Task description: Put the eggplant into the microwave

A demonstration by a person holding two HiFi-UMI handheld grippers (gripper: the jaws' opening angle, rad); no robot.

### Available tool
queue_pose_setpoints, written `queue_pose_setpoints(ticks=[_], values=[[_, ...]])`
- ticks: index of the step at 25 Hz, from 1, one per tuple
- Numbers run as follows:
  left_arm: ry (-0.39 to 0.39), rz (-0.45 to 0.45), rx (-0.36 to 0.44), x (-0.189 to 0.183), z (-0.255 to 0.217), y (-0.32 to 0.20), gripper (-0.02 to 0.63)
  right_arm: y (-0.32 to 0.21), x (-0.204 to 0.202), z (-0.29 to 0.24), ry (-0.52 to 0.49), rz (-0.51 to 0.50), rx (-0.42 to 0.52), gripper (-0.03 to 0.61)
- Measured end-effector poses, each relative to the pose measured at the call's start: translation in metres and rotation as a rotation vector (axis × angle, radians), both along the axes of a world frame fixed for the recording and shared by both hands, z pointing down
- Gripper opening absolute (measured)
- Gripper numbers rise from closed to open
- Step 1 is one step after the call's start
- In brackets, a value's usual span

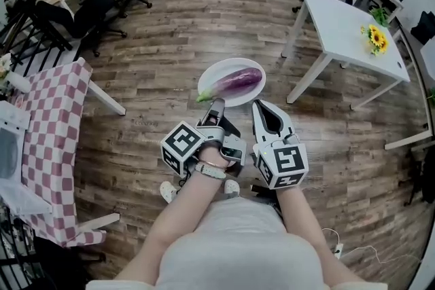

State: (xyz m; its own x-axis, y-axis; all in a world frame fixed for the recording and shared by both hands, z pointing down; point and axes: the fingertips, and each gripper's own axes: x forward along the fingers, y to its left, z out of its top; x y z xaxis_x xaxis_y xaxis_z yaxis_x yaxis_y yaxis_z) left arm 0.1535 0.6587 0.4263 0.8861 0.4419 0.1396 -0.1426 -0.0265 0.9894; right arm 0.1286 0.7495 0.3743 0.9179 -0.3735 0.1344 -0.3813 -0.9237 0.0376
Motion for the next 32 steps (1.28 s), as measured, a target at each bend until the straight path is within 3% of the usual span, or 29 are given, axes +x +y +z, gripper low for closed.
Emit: queue_pose_setpoints(ticks=[32], values=[[-0.022,-0.273,-0.011,0.003,-0.002,-0.254,0.02,-0.239,0.021,-0.014,0.016,-0.252,-0.003,0.025]])
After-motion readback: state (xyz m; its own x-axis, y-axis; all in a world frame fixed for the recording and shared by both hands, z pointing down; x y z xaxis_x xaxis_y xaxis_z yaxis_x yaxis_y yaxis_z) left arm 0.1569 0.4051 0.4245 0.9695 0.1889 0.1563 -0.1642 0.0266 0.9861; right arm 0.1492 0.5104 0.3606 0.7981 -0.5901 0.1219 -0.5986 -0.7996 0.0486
